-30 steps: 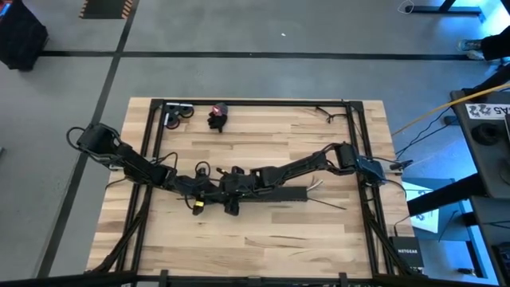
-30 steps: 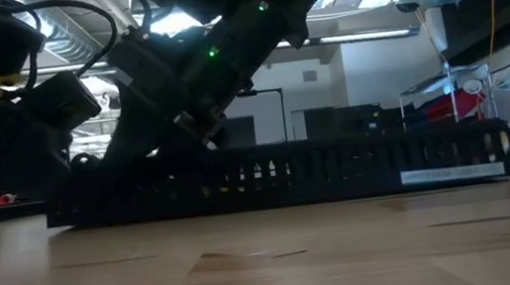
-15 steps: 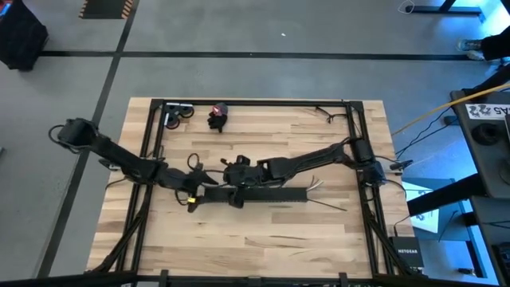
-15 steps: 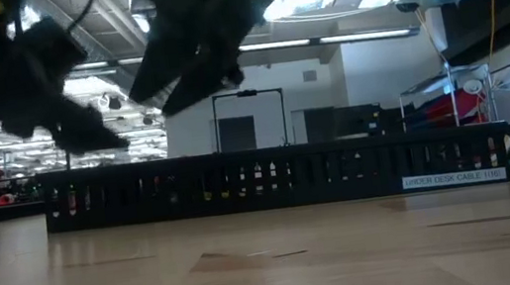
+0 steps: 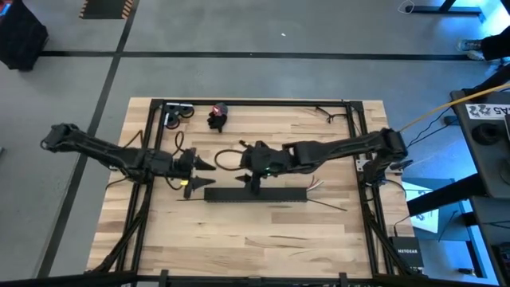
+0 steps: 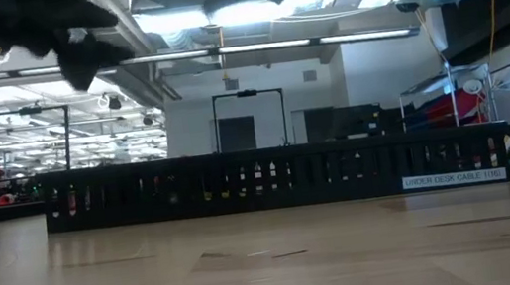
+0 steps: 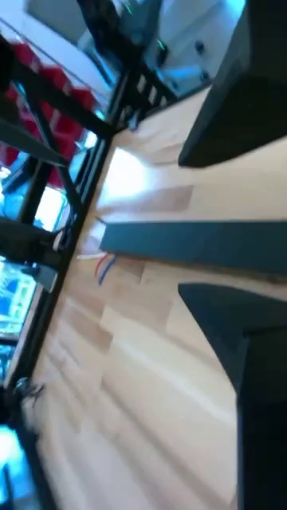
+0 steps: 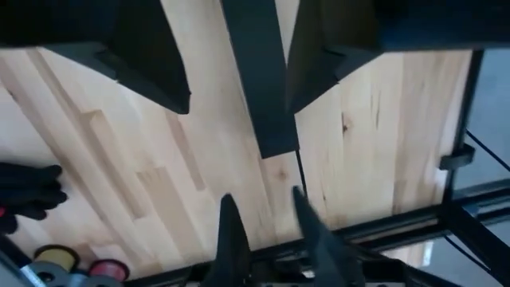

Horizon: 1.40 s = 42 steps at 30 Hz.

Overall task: Ziptie cables
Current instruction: Return to Home Position

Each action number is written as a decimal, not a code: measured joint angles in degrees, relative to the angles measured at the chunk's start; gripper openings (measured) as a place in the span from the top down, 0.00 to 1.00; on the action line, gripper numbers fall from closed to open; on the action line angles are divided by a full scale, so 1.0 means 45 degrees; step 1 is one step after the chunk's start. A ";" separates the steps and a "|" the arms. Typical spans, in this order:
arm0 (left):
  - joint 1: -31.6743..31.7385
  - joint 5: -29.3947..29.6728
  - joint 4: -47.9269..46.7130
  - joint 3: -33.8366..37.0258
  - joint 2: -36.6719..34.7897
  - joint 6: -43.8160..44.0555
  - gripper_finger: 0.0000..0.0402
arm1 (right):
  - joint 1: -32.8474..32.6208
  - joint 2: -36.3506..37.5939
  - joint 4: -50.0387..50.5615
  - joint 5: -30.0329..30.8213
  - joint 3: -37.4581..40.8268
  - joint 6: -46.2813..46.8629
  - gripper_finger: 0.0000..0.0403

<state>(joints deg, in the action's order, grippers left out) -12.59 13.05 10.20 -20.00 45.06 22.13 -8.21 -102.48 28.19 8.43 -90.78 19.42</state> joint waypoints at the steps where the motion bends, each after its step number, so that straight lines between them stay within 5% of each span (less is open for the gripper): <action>1: 0.0124 0.0005 -0.0531 -0.0420 0.0000 -0.0384 0.43 | 0.0000 0.0257 0.0030 0.0008 0.0154 0.0059 0.51; 13: 0.1736 -0.1724 -0.3143 -0.2604 0.0083 -0.1644 0.98 | 0.0000 0.4376 -0.0931 0.0572 0.4906 0.0646 0.80; 21: 0.3019 -0.1833 -0.3203 -0.2606 -0.0215 -0.1742 1.00 | -0.0001 0.8930 -0.3249 0.0420 0.9607 0.0971 0.99; 31: 0.3597 -0.1617 -0.3191 -0.2606 -0.0763 -0.2734 0.99 | 0.0000 1.5426 -0.2738 0.2039 1.3456 0.0513 0.97; 37: 0.3597 -0.1695 -0.3013 -0.2443 -0.0763 -0.1462 0.99 | 0.0000 1.7605 -0.3554 0.1504 1.4914 -0.0343 0.97; 42: 0.3597 -0.3702 -0.1025 -0.1657 -0.0767 -0.2325 0.98 | 0.0000 1.9789 -0.5651 0.0201 1.7191 -0.2158 0.97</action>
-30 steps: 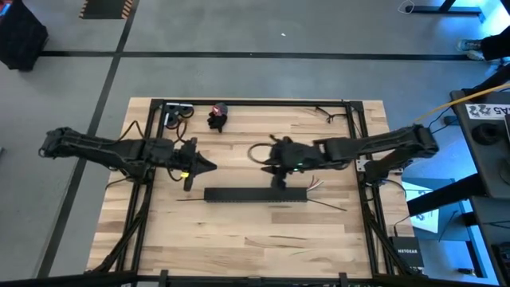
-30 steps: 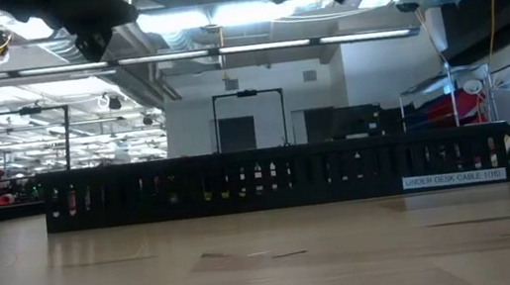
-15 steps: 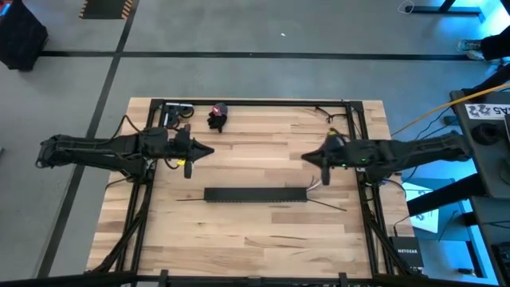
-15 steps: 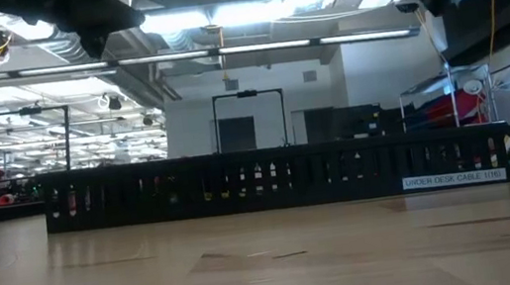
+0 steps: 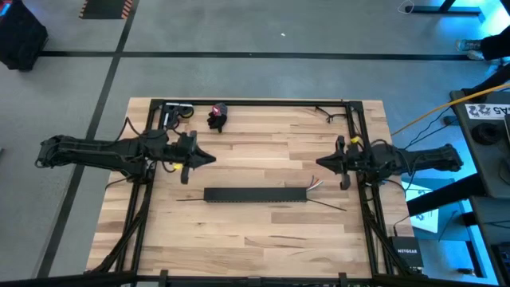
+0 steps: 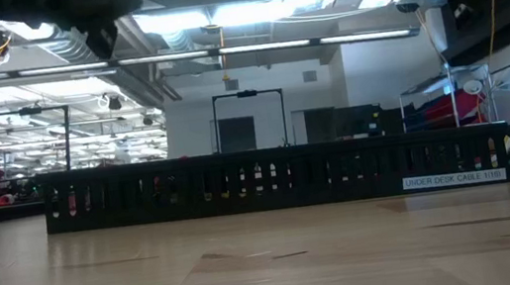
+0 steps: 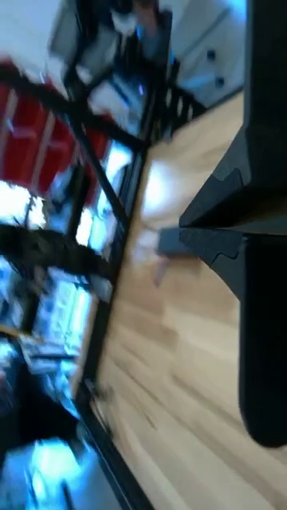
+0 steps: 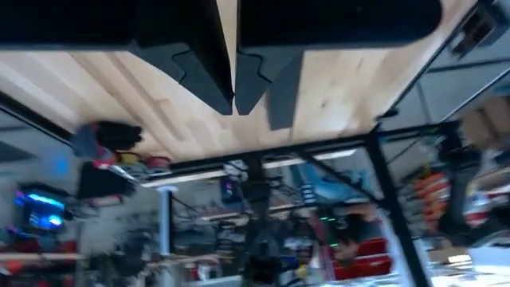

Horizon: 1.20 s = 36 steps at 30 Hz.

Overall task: Ziptie cables
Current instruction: Return to Home Position

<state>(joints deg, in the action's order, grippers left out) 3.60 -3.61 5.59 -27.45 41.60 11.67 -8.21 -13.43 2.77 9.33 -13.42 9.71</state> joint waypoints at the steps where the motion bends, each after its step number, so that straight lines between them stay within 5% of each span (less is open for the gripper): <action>1: -0.0005 -0.0163 0.0407 0.0136 -0.0004 0.0010 0.98 | 0.0000 0.0466 -0.0016 -0.0314 0.0349 -0.0155 0.97; 7: 0.0000 -0.0158 0.1554 0.0698 -0.0039 0.0472 0.99 | 0.0000 0.2927 0.0010 -0.1373 0.1756 -0.0671 0.97; 20: 0.0034 -0.0158 0.2654 0.1726 -0.0798 0.0364 0.99 | 0.0000 0.2791 -0.1036 -0.0356 0.2878 -0.1435 0.97; 25: 0.0034 0.0008 0.4300 0.3540 -0.2023 0.0682 0.99 | 0.0000 0.2649 -0.1059 -0.0313 0.2878 -0.0847 0.97; 36: 0.0034 0.0147 0.4017 0.5984 -0.5516 0.0953 0.99 | 0.0000 0.2651 -0.1059 -0.0313 0.2883 -0.0825 0.97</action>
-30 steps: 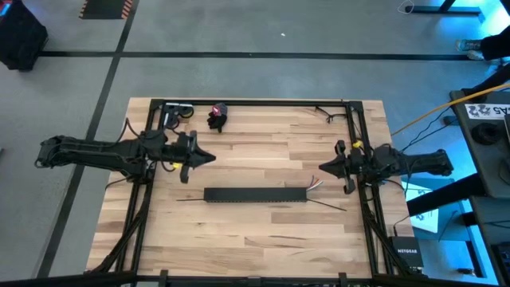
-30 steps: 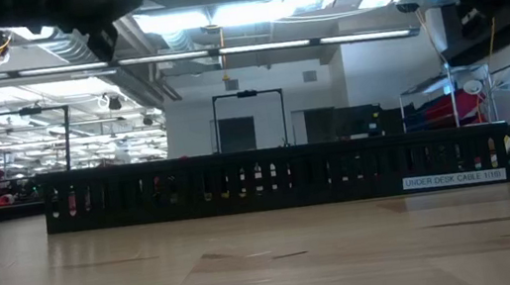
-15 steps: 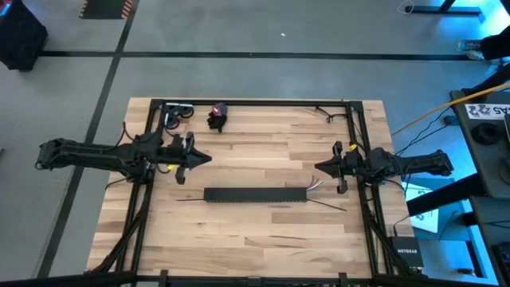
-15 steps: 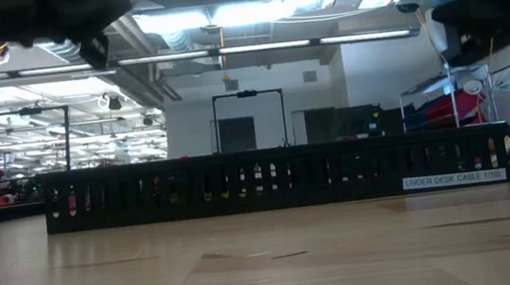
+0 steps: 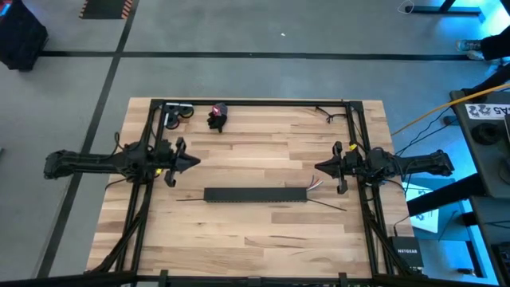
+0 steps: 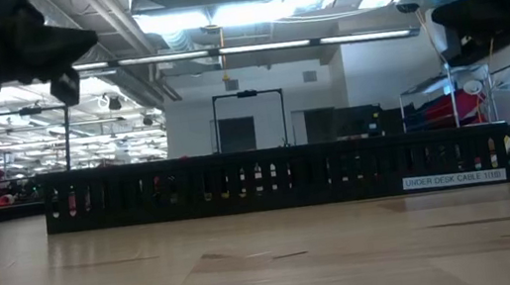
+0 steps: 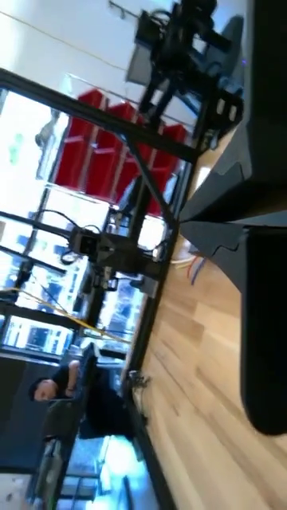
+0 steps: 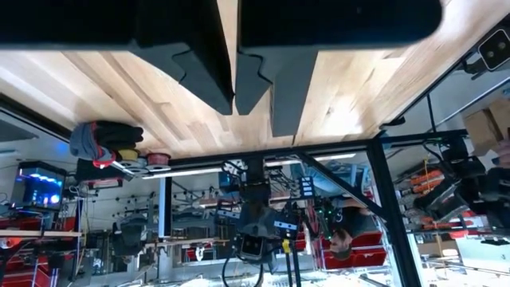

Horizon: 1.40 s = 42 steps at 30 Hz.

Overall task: Ziptie cables
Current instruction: Return to Home Position

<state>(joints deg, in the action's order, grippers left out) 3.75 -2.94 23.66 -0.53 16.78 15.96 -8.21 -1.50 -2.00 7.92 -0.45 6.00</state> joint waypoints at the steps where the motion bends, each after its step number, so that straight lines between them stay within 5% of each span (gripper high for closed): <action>1: 0.0000 -0.0027 -0.0396 -0.0011 -0.0324 0.0113 0.99 | 0.0000 -0.0004 0.0000 -0.0001 0.0000 0.0000 0.97; 10: -0.0010 -0.0393 -0.4729 -0.0016 -0.3692 0.0021 1.00 | 0.0000 -0.0019 0.0000 -0.0005 0.0005 0.0005 0.97; 42: 0.0015 -0.0291 -0.5035 -0.0021 -0.3425 0.0125 0.98 | -0.0002 -0.0053 0.0000 -0.0005 0.0010 -0.0032 0.97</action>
